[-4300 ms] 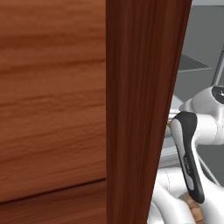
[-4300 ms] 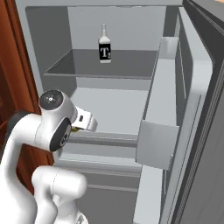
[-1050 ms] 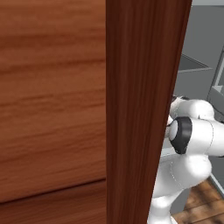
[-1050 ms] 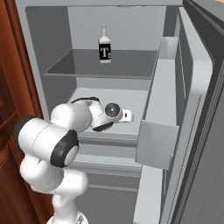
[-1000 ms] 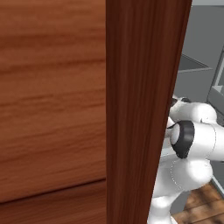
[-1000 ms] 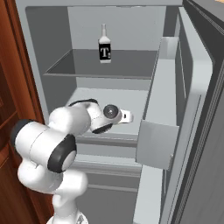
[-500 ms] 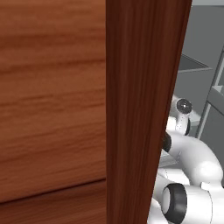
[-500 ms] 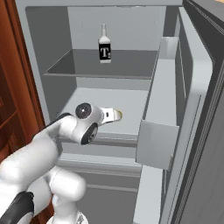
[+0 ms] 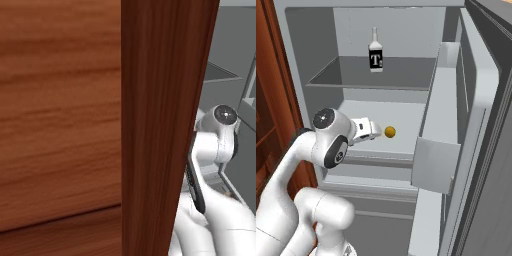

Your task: Place the liquor on the top shelf of the fridge to keep it out of children's reach, and place the lemon and onion on lower shelves for easy access.

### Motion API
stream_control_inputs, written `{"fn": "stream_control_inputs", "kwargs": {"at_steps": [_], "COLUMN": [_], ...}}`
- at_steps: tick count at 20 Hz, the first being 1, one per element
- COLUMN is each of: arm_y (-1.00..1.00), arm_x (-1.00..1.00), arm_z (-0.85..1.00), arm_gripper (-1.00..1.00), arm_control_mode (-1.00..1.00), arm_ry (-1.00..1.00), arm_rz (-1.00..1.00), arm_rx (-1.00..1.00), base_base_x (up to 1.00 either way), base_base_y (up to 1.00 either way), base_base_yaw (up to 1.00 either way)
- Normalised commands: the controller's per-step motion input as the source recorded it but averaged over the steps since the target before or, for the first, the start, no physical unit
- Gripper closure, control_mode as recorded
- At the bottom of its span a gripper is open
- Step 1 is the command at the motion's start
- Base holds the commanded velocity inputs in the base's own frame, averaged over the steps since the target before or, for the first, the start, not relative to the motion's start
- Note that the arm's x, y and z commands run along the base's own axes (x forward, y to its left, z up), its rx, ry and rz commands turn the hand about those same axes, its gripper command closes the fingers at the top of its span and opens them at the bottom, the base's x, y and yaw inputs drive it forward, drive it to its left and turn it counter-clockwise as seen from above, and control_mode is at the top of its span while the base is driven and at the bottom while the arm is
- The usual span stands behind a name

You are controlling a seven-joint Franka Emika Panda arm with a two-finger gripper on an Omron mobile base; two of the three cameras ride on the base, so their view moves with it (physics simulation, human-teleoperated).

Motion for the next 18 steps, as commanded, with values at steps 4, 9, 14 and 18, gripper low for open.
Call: {"fn": "stream_control_inputs", "kwargs": {"at_steps": [4,9,14,18], "arm_y": [0.38,0.38,0.02,0.0], "arm_x": [-0.82,-0.59,-0.65,-0.59], "arm_z": [0.61,0.69,0.52,0.1], "arm_gripper": [-1.0,-1.0,-1.0,-1.0], "arm_control_mode": [-1.0,-1.0,-1.0,-1.0], "arm_ry": [0.0,0.0,0.0,0.0], "arm_rz": [0.02,0.0,0.04,0.1], "arm_rx": [0.05,0.18,0.21,0.0], "base_base_x": [0.0,0.0,0.0,0.0], "base_base_y": [0.0,0.0,0.0,0.0], "base_base_yaw": [0.0,0.0,0.0,0.0]}}
